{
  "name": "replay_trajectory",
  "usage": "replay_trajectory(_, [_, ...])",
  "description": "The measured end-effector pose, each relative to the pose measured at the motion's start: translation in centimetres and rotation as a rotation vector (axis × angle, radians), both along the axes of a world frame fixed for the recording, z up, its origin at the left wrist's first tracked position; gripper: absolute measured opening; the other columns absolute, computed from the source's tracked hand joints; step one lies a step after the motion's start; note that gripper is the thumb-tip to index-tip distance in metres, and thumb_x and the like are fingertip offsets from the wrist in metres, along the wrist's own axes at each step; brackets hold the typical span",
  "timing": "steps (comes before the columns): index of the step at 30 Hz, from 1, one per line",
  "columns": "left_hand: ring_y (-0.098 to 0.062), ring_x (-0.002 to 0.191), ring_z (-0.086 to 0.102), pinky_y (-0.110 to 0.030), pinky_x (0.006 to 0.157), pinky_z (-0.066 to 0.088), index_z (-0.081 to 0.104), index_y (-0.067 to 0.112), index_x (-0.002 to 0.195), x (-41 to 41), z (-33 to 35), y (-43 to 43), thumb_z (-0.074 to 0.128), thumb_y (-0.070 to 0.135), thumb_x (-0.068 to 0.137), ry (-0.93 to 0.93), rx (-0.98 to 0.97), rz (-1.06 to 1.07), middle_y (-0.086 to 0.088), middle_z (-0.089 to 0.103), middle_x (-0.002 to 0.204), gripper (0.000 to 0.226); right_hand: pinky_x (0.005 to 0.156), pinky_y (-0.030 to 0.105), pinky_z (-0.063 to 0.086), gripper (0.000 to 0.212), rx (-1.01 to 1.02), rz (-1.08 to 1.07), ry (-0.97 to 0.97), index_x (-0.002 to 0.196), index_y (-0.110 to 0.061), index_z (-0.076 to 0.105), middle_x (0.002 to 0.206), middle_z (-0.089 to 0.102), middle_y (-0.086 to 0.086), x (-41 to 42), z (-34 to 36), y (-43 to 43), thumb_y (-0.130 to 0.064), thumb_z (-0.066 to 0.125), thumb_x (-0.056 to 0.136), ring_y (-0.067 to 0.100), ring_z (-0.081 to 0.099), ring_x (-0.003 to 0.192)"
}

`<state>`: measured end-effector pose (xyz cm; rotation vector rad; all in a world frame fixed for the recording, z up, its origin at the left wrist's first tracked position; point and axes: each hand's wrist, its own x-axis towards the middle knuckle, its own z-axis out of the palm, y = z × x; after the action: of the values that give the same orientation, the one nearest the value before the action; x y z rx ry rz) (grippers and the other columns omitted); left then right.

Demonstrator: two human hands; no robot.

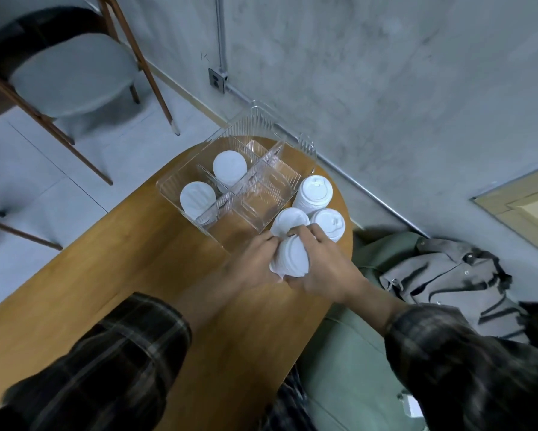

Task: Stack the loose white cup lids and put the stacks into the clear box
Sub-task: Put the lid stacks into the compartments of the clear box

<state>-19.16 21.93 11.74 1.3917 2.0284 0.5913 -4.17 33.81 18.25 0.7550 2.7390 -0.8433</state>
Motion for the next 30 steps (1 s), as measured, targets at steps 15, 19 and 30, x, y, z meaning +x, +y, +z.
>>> replay_trajectory(15, [-0.020, 0.111, 0.068, -0.042, 0.095, 0.059, 0.060, 0.022, 0.133, -6.9, 7.3, 4.3, 0.096, 0.045, 0.066, 0.071, 0.047, 0.054, 0.003, 0.071, 0.127, 0.080, 0.091, 0.042, 0.053, 0.089, 0.013, 0.052, 0.109, 0.134, -0.035, 0.041, 0.125, 0.044, -0.011, -7.3, 6.3, 6.0, -0.052, 0.091, 0.062, 0.018, 0.050, 0.110])
replay_trajectory(19, [-0.024, 0.112, 0.070, -0.046, 0.099, 0.059, 0.064, 0.022, 0.130, -9.4, 8.4, 6.7, 0.094, 0.048, 0.071, 0.145, 0.082, 0.126, 0.001, 0.073, 0.129, 0.072, 0.090, 0.045, 0.054, 0.088, 0.011, 0.073, 0.144, 0.134, -0.032, 0.041, 0.127, 0.046, -0.006, -10.3, 7.2, 8.6, -0.050, 0.089, 0.062, 0.022, 0.051, 0.112])
replay_trajectory(30, [-0.019, 0.107, 0.058, -0.030, 0.103, 0.044, 0.063, 0.008, 0.138, -17.6, 8.1, 13.7, 0.080, 0.025, 0.088, 0.042, 0.053, 0.385, -0.004, 0.066, 0.118, 0.055, 0.081, 0.044, 0.057, 0.093, 0.026, 0.058, 0.267, 0.139, -0.034, 0.036, 0.127, 0.038, 0.000, -20.3, 3.7, 15.1, -0.035, 0.092, 0.066, 0.028, 0.055, 0.101])
